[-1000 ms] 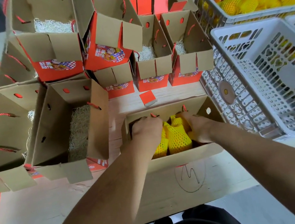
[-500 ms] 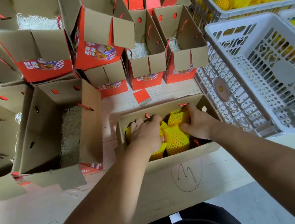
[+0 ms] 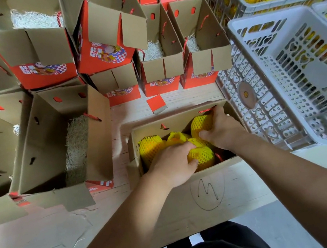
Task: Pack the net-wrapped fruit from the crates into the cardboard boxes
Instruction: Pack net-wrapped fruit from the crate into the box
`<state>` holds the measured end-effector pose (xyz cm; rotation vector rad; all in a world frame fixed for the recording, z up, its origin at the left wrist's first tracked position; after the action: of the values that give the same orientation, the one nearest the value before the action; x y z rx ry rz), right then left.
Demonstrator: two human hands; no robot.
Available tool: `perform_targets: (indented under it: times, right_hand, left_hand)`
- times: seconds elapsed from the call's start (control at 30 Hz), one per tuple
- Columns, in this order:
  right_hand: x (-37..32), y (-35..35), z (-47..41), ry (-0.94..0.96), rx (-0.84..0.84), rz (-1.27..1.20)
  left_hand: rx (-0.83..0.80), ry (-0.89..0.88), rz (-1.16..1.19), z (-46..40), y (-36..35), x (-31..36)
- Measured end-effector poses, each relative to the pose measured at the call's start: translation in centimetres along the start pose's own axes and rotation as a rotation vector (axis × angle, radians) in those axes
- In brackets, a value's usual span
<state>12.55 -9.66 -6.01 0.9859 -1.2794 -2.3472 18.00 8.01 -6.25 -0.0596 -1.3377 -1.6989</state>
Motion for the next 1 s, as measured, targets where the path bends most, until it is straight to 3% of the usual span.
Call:
perform_targets:
  times: [0.1,0.17,0.23,0.3,0.33,0.43,0.53,0.7,0.83,1.0]
  right_hand:
    - [-0.9,-0.4,0.4,-0.003,0.0,0.066]
    - [-1.4,-1.1,0.6,-0.001,-0.072,0.064]
    - [-1.6,-1.1,0.8,0.016,-0.127,0.05]
    - [-1.6,-0.6,1.1,0.024,-0.155,0.086]
    - [-1.5,-0.3,1.4,0.014,-0.164,0.12]
    - [-1.9,0.8,2.7,-0.011,-0.109,0.245]
    - [-4.0,1.3,4.6,0.109,0.053,0.23]
    - [-4.1,-2.6,6.0,0.011,-0.37,0.324]
    - [-5.4,-2.6,5.6,0.19,-0.48,0.345]
    - [-6.1,-2.7,5.4,0.274,-0.575,0.39]
  left_hand:
    - [-0.133,-0.002,-0.002,-0.2,-0.5,-0.5]
    - [-0.23,0.034,0.193,-0.1,-0.4,-1.3]
    - [-0.101,0.074,0.273,-0.1,1.1,-2.5]
    - [0.205,0.146,-0.005,0.4,3.7,-3.6]
    - [0.258,0.19,-0.167,0.7,4.2,-3.7]
    - [0.088,0.278,-0.277,0.7,2.7,-3.4]
    - [-0.005,0.321,-0.241,0.3,1.9,-3.8]
    - [-0.012,0.34,-0.209,-0.7,2.2,-4.5]
    - [0.11,0.401,-0.007,-0.8,3.2,-4.7]
    - [0.053,0.327,-0.04,-0.5,3.0,-3.4]
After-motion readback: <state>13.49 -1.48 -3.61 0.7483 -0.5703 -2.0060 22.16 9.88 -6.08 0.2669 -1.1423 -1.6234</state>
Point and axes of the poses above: each hand's wrist, its own z-axis away from the middle knuckle, its own y-axis out of the back of the hand, x = y × z, the point moved 7 cm from there along -z, towards the middle knuckle, and after that the axes turned 4 degrees about y, right-handed, at the moved point
